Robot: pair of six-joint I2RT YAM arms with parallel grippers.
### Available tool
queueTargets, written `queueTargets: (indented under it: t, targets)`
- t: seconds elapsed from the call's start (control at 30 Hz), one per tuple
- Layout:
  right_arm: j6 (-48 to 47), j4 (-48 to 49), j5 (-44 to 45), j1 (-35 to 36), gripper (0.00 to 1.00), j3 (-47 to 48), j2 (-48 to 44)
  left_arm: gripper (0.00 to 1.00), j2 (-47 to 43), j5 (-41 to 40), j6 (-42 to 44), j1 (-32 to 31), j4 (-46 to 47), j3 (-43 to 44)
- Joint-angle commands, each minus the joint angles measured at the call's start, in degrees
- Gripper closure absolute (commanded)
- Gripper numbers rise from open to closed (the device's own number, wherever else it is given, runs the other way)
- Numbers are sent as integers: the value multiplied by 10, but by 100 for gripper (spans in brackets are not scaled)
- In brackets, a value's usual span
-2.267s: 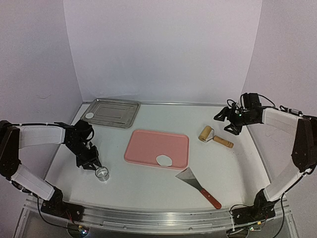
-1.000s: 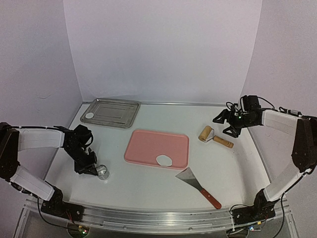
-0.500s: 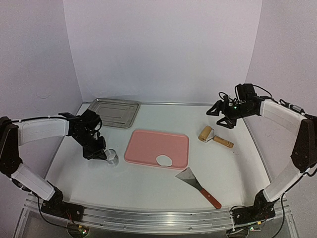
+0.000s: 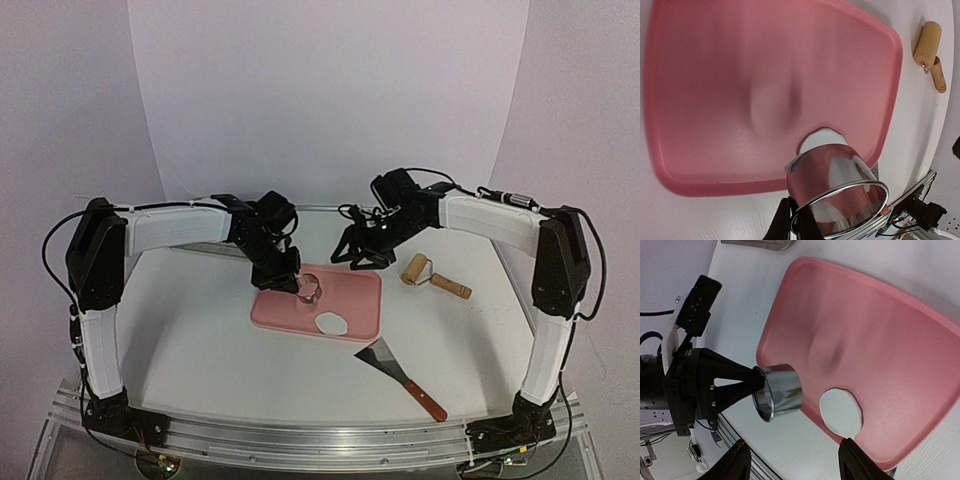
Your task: Roll out the dumpling wrappers from the dough
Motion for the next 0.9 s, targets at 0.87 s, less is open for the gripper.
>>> queueTargets:
  t: [0.87]
  targets:
    - [-40,-125,103,70,72,120,107,100,67,50,5,-46,12,86]
